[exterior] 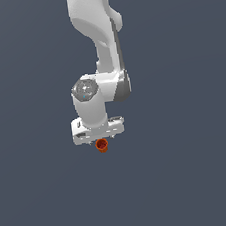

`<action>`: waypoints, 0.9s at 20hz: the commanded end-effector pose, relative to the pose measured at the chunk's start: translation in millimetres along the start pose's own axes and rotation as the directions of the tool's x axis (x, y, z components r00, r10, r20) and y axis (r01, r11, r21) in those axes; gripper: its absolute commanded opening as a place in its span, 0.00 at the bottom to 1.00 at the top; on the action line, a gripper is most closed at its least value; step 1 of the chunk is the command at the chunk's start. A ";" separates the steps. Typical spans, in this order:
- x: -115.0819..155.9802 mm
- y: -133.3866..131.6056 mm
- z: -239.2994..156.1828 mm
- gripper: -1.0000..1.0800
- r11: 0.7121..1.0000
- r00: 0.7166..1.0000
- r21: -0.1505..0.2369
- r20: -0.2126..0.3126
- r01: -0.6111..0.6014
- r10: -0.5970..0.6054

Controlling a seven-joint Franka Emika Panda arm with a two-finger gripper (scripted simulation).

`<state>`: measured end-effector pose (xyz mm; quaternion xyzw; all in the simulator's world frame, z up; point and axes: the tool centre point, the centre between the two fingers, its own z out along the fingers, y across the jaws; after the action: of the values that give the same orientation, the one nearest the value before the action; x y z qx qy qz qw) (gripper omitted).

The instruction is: Pick up the object and move it to a goal position.

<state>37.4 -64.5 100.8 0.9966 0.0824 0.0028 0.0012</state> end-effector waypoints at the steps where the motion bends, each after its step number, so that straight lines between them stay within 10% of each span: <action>1: 0.2 3.4 8.1 0.96 1.000 1.000 0.002 0.003 0.016 -0.016; 18: -1.7 4.9 57.1 0.96 1.000 1.000 0.003 0.005 0.023 -0.023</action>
<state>36.8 -69.6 50.3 0.9956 0.0937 -0.0004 -0.0001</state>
